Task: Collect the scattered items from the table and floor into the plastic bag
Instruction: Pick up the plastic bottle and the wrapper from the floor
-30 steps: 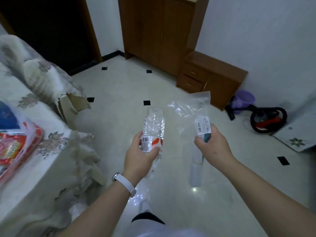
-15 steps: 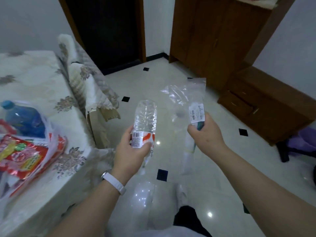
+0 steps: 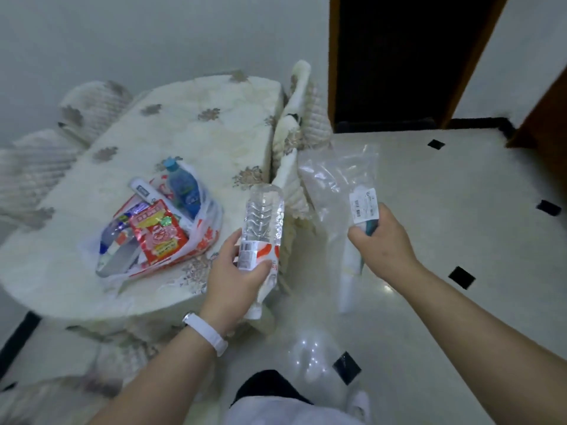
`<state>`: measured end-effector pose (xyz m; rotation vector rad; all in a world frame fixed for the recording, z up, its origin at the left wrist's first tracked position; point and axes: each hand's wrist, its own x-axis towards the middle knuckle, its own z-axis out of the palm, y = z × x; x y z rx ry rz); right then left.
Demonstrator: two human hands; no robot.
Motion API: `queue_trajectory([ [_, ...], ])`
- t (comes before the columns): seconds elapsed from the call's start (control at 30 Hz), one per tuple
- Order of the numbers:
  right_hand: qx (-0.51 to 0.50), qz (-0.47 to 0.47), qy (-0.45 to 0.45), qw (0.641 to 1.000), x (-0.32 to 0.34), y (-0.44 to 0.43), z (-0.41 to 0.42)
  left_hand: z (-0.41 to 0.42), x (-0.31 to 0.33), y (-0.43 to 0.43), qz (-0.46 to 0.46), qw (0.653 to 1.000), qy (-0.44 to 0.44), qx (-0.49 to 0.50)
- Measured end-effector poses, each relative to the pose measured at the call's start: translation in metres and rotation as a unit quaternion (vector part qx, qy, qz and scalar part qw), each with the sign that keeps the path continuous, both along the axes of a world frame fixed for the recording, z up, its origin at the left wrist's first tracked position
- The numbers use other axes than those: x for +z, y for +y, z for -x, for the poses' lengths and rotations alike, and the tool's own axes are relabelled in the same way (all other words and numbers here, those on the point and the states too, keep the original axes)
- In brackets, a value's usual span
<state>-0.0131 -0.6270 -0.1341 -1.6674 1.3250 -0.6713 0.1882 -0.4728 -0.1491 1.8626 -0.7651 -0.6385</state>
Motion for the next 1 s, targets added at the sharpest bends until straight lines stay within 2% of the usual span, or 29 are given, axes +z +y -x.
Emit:
queue_trajectory([
  [0.13, 0.096, -0.022, -0.014, 0.995, 0.002, -0.014, -0.05, -0.027, 0.003, 0.02, -0.009, 0.995, -0.007, 0.094],
  [0.27, 0.175, -0.002, -0.009, 0.984, 0.004, -0.021, -0.106, -0.063, 0.001, 0.037, -0.01, 0.981, -0.015, 0.193],
  [0.37, 0.215, 0.01, 0.001, 0.977, 0.007, -0.025, -0.146, -0.099, -0.003, 0.042, -0.008, 0.973, -0.031, 0.229],
  [0.63, 0.247, 0.053, -0.013, 0.968, 0.032, -0.032, -0.277, -0.228, -0.024, 0.028, 0.02, 0.964, -0.005, 0.266],
  [0.83, 0.28, 0.079, -0.029, 0.956, 0.056, -0.024, -0.392, -0.313, -0.041, 0.031, -0.001, 0.974, -0.033, 0.223],
  [1.0, 0.298, 0.098, -0.036, 0.949, 0.066, -0.027, -0.459, -0.346, -0.057, 0.036, -0.037, 0.978, -0.052, 0.197],
])
